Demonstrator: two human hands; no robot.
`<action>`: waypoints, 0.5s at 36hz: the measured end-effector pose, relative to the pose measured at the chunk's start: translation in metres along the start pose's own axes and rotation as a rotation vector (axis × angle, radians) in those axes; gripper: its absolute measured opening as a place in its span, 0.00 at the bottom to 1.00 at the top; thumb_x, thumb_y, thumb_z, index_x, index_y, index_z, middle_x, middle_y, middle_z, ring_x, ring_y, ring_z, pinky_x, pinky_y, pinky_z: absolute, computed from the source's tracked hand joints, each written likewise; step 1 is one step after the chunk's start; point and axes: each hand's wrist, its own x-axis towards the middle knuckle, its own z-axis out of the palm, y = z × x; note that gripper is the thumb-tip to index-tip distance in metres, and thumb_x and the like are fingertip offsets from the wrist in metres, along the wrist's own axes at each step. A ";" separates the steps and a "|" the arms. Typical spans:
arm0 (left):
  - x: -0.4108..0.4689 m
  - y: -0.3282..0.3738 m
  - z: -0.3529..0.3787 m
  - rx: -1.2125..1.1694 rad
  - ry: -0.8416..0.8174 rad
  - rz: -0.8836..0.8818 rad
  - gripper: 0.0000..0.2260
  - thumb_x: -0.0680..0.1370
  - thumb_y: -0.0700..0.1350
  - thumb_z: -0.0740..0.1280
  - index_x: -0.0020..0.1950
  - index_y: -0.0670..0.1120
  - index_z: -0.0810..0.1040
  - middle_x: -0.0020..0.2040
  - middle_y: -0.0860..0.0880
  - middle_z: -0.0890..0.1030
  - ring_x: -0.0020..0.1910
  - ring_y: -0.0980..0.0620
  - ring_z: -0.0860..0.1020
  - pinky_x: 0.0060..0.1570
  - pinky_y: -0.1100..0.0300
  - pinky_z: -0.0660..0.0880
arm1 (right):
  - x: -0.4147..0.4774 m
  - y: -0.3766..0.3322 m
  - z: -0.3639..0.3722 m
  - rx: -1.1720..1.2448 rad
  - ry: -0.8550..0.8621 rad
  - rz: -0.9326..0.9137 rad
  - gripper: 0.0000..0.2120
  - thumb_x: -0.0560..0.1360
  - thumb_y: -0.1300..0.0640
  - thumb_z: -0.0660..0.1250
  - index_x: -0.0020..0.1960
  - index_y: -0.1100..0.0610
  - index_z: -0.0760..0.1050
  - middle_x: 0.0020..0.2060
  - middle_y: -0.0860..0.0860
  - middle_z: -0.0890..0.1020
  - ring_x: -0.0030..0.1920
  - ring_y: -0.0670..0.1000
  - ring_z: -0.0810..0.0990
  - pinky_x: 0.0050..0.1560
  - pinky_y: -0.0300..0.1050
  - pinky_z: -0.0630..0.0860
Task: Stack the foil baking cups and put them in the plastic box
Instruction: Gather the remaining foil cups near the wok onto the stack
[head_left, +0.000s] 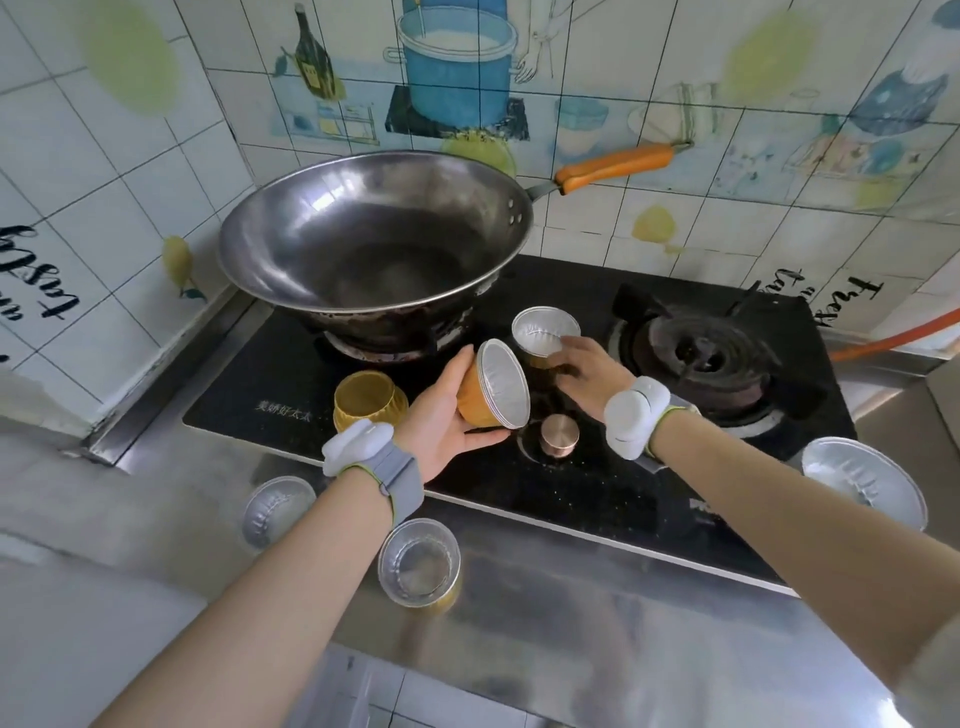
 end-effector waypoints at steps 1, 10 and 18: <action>0.001 0.001 0.001 -0.008 0.016 0.000 0.21 0.78 0.58 0.60 0.68 0.50 0.67 0.65 0.43 0.73 0.60 0.42 0.76 0.50 0.47 0.78 | 0.004 0.001 0.000 -0.017 -0.012 -0.014 0.17 0.77 0.61 0.58 0.65 0.56 0.72 0.74 0.49 0.60 0.68 0.53 0.70 0.64 0.41 0.64; 0.000 0.003 0.004 0.000 0.071 -0.011 0.24 0.77 0.59 0.59 0.71 0.51 0.65 0.67 0.43 0.73 0.61 0.42 0.76 0.50 0.47 0.78 | 0.017 0.003 0.000 -0.092 -0.079 -0.070 0.18 0.76 0.64 0.59 0.64 0.59 0.73 0.70 0.54 0.67 0.64 0.58 0.73 0.65 0.46 0.68; -0.003 0.002 0.008 0.002 0.116 0.005 0.23 0.77 0.58 0.60 0.70 0.51 0.66 0.66 0.44 0.73 0.61 0.43 0.76 0.48 0.49 0.79 | 0.007 0.002 -0.006 0.092 0.063 -0.111 0.17 0.73 0.68 0.59 0.58 0.58 0.77 0.62 0.55 0.72 0.57 0.57 0.77 0.54 0.38 0.69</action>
